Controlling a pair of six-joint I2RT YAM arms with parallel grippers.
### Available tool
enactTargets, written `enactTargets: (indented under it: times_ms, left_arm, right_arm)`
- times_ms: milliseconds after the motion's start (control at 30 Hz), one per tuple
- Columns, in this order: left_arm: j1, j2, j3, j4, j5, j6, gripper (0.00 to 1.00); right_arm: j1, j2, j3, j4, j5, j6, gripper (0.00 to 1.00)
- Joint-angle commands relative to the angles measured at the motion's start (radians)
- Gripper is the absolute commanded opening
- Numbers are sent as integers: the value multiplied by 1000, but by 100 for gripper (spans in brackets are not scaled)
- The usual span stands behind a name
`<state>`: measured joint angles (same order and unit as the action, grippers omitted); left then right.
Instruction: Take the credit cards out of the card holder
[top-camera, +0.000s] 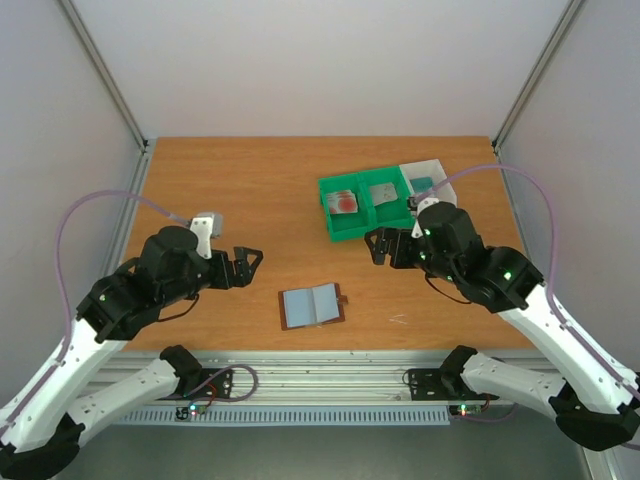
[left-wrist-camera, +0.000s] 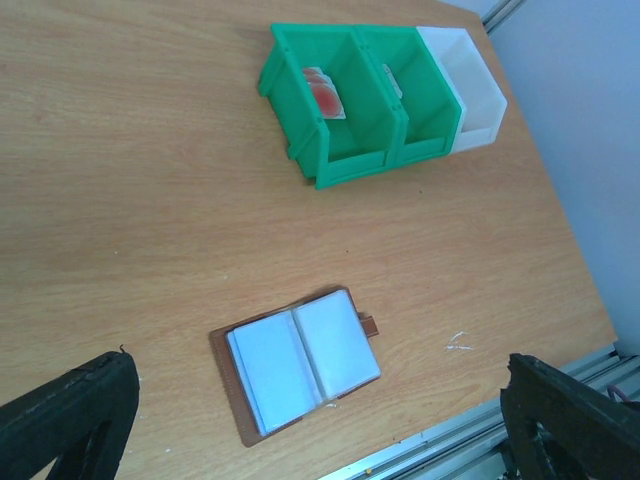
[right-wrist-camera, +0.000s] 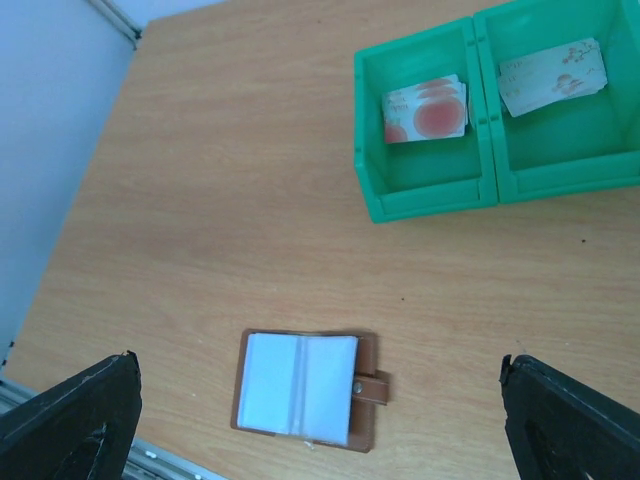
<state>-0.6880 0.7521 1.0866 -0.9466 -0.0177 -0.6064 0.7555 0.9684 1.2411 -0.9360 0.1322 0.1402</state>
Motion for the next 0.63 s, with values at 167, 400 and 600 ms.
enactTargets:
  times_ms: [167,400,600]
  left_arm:
    - [3,-59,-6,24,-27,32,99]
    - [3,-129,-57,90,-49,31,99]
    - [4,-125,-63,87,-45,28,99]
  right_arm:
    - [-4,-68,-58,0,-29,18,99]
    - [-3,-73,-83,16,-52,26,99]
    - [-4,-73,-82,25,-58,30,99]
